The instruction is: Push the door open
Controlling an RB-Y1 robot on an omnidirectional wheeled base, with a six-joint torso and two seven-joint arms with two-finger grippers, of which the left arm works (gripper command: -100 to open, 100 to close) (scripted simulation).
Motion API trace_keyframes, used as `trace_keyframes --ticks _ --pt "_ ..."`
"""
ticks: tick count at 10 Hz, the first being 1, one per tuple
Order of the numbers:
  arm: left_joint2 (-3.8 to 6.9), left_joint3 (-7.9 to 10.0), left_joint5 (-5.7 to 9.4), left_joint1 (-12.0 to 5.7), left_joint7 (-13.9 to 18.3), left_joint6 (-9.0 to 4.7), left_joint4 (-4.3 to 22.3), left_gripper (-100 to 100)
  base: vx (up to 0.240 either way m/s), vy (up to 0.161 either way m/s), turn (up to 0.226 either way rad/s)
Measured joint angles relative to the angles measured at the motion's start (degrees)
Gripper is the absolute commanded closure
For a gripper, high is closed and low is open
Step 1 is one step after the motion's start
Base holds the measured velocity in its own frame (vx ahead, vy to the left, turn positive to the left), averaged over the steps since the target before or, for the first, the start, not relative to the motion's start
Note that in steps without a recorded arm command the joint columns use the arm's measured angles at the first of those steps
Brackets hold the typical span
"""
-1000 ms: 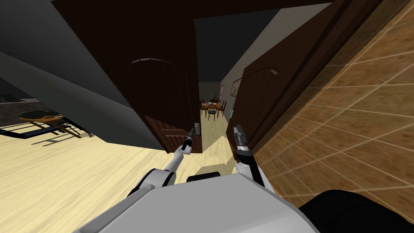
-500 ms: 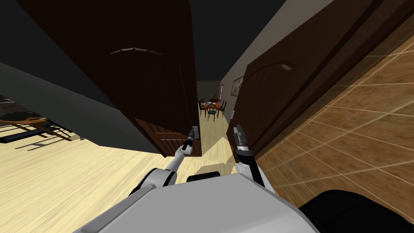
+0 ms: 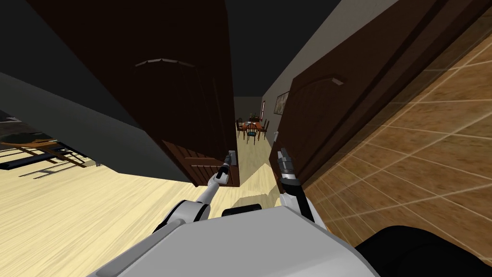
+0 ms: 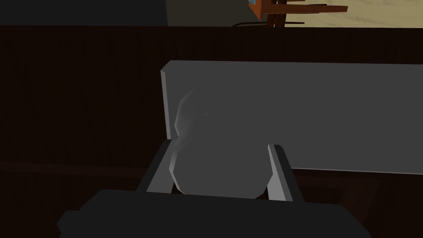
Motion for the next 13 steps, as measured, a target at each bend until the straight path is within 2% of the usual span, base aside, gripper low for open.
trace_keyframes --ticks 1,2,3,4,5,7,8,9,10,11,12,13 --pt "0.0 0.0 0.0 0.03 0.0 0.02 0.02 100 0.09 -0.045 0.026" --pt "0.19 0.29 0.17 -0.44 0.0 -0.56 1.6 100 0.143 -0.085 0.045" --pt "0.36 0.46 0.2 0.52 -0.14 -0.12 0.55 100 0.123 -0.086 0.04" --pt "0.75 0.55 0.23 1.25 -0.15 0.95 -1.14 100 0.156 -0.1 0.038" --pt "0.94 0.97 0.37 1.4 -0.36 1.23 -1.5 100 0.124 -0.072 0.027" --pt "1.41 1.89 0.73 0.16 -0.65 -0.37 0.81 100 0.168 -0.102 0.055" --pt "1.55 2.29 0.83 0.9 -0.97 0.11 -0.4 100 0.176 -0.104 0.05" --pt "1.94 2.43 0.86 2.35 -1.07 1.48 -3.04 100 0.119 -0.079 0.043" --pt "2.32 2.67 1.0 1.91 -0.97 1.66 -2.83 100 0.039 -0.026 0.001" --pt "2.51 3.03 1.17 0.59 -0.94 0.73 -0.98 100 0.113 -0.071 0.06" --pt "2.53 3.8 1.36 1.39 -1.46 0.69 -1.65 100 0.138 -0.093 0.119" --pt "3.15 4.27 1.59 1.04 -1.5 0.39 -0.55 100 0.162 -0.094 0.103"
